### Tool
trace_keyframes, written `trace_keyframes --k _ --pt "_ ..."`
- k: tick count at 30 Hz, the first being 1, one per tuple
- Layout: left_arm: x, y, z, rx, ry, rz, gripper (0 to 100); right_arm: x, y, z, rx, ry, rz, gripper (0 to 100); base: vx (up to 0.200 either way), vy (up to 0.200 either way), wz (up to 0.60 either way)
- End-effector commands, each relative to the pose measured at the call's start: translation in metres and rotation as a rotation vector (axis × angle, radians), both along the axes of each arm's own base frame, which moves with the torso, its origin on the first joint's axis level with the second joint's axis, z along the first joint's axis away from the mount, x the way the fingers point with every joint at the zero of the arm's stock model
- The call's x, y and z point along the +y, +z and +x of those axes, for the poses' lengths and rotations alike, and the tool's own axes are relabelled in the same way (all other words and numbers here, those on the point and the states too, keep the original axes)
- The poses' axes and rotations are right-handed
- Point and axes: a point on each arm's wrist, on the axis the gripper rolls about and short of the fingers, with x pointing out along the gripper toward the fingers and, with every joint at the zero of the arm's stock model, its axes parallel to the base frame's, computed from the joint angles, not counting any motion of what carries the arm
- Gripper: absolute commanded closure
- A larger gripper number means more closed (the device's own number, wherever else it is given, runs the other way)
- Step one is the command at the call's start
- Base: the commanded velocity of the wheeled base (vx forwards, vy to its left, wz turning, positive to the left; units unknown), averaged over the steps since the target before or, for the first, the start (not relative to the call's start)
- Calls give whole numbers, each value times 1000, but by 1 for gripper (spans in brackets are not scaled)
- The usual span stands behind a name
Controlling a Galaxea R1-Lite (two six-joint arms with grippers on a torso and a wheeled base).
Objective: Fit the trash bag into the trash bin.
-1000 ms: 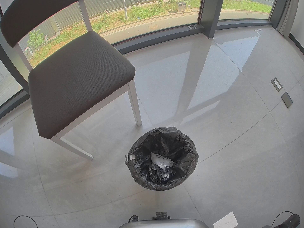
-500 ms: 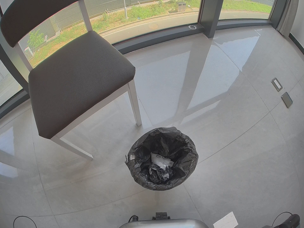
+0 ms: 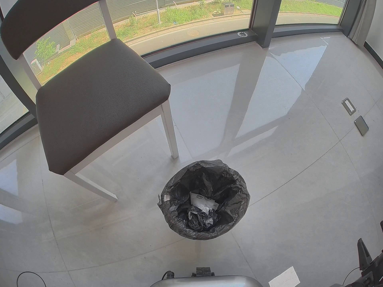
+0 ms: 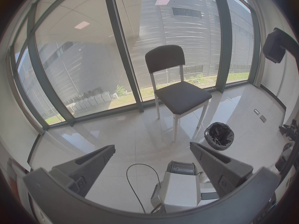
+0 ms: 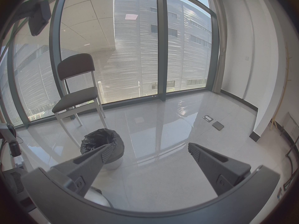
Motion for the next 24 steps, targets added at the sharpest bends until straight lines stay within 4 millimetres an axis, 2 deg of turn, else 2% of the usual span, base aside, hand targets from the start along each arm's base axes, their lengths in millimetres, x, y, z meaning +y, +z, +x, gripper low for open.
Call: trace_keyframes --k 1,3,4,8,10,11,13,14,17,24 --pt "0 -13 22 49 -7 -54 0 0 -9 2 11 12 5 0 0 0 0" --pt "0 -13 31 49 -5 -66 0 0 -9 2 11 12 5 0 0 0 0" --pt "0 -15 55 47 -2 -82 0 0 -9 2 11 12 3 0 0 0 0" --pt "0 -25 107 5 -2 -86 0 0 -9 2 13 13 3 0 0 0 0" --pt "0 -39 139 -19 -4 -80 0 0 -9 2 13 13 6 0 0 0 0" --pt "0 -42 143 -26 -5 -77 0 0 -9 2 13 13 5 0 0 0 0" --pt "0 -65 178 -92 -24 -62 0 0 -9 2 14 8 2 0 0 0 0" --pt "0 -74 187 -101 -40 -48 0 0 -9 2 14 8 2 0 0 0 0" --pt "-2 -94 204 -144 -106 12 0 0 -9 2 14 7 2 0 0 0 0" --pt "-5 -94 206 -161 -282 10 0 0 -9 2 14 10 -5 0 0 0 0"
